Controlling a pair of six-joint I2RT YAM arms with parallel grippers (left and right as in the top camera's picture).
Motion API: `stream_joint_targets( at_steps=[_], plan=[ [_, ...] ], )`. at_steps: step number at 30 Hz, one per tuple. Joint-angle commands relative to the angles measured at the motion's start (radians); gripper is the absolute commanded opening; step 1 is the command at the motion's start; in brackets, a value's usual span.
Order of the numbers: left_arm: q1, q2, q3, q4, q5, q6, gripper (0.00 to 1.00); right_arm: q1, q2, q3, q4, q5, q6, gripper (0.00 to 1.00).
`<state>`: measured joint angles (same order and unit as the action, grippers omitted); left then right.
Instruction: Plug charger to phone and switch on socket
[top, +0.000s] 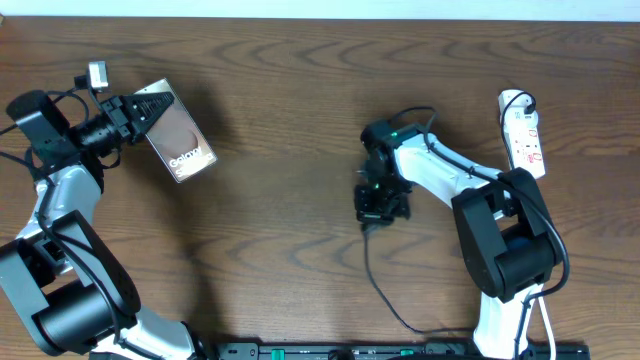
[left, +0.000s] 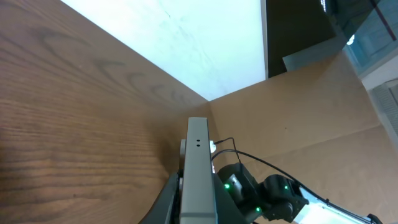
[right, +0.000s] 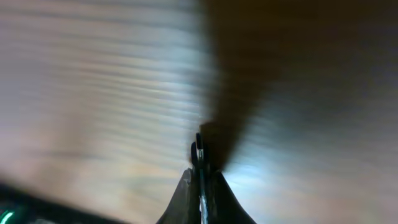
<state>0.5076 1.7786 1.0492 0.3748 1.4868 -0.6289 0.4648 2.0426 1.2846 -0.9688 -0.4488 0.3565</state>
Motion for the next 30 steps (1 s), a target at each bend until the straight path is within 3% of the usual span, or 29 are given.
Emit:
stream_joint_targets(
  at_steps=[1,7,15,21,30],
  plan=[
    [-0.003,0.005,0.000,0.009,0.032,-0.008,0.07,0.012,0.054,-0.030,0.076,-0.294,-0.272,0.01],
    [-0.003,0.005,0.000,0.008,0.032,-0.008,0.07,0.012,0.054,-0.030,0.097,-0.706,-0.640,0.01],
    [-0.003,0.005,0.000,0.008,0.052,-0.008,0.07,0.050,0.054,-0.030,0.131,-0.961,-0.977,0.01],
    [-0.035,0.005,0.000,0.006,0.085,-0.004,0.07,0.090,0.054,-0.030,0.306,-1.054,-0.965,0.01],
    [-0.146,0.005,0.000,0.005,0.085,0.003,0.07,0.141,0.054,-0.030,0.613,-1.016,-0.613,0.01]
  ],
)
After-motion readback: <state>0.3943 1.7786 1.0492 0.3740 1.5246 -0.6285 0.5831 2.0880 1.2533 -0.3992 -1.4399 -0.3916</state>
